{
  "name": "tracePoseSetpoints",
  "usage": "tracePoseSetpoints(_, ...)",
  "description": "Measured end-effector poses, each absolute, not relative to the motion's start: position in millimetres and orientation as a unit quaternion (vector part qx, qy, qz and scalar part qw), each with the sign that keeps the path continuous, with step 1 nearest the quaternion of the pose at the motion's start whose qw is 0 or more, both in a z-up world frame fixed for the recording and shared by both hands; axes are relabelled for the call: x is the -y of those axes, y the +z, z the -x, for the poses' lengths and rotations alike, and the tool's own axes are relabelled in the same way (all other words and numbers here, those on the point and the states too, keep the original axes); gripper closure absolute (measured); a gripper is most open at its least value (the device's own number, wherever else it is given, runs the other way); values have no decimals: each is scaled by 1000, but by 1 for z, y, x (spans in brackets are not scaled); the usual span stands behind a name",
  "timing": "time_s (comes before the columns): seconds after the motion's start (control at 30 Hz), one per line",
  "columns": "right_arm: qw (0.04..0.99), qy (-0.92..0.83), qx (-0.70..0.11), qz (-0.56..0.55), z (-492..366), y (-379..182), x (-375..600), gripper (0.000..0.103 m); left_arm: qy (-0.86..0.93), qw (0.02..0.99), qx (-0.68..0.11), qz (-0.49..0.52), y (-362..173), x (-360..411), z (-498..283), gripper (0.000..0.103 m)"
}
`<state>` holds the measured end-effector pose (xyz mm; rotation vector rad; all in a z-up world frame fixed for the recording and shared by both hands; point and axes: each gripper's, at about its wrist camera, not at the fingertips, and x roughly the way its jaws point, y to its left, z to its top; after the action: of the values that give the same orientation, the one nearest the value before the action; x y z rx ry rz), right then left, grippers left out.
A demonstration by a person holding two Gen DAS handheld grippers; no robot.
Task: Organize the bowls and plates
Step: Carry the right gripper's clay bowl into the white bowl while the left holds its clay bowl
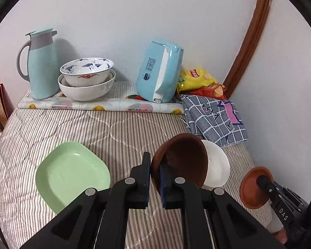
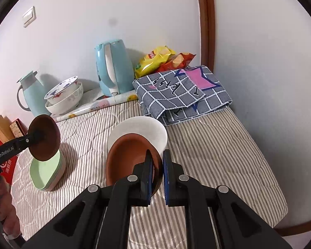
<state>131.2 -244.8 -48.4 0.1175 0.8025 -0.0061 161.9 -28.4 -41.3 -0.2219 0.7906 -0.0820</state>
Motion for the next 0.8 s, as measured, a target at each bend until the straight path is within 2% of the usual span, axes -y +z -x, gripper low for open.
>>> tracePoseSetpoints(0.8, 892, -2, -452, -22, -226, -108, 215, 94, 17, 900, -412, 138, -82, -38, -219, 95)
